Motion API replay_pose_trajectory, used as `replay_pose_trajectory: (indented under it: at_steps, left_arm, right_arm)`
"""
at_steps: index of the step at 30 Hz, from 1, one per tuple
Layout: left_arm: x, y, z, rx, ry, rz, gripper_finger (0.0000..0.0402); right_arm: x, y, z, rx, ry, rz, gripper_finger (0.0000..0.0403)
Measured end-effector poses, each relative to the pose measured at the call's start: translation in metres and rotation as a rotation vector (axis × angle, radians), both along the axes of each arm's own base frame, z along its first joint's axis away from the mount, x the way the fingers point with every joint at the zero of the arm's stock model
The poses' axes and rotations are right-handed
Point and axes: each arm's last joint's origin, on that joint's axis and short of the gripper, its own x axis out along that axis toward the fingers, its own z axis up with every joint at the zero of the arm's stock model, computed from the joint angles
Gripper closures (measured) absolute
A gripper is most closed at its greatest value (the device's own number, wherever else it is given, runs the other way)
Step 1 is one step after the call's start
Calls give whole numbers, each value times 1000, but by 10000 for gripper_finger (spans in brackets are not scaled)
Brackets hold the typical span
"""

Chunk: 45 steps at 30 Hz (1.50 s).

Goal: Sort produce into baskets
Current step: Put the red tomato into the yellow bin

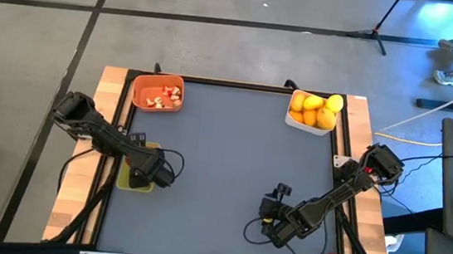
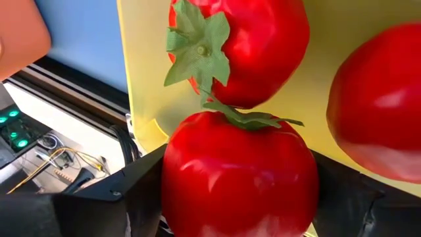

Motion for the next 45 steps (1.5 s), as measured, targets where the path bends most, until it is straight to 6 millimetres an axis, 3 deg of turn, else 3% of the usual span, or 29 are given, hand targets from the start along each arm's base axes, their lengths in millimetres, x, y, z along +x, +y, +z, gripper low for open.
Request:
replay_pose_trajectory:
  at_steps: [14, 20, 30, 41, 45]
  left_arm:
    - [-3, 1, 2, -2, 54, -41, 17]
    - [-6, 1, 8, 41, 82, -5, 14]
    - [-6, -6, 36, 25, -79, -9, 13]
    - [-5, -13, 37, -47, -154, 16, 13]
    - [0, -22, 47, -70, -226, 8, 13]
  right_arm:
    - [1, 1, 0, 10, -12, 1, 82]
    - [1, 1, 0, -2, -6, 20, 82]
    - [1, 1, 0, -15, 5, 42, 82]
    - [0, 2, 0, 9, 26, 52, 82]
    - [-4, 1, 11, 72, 87, 81, 82]
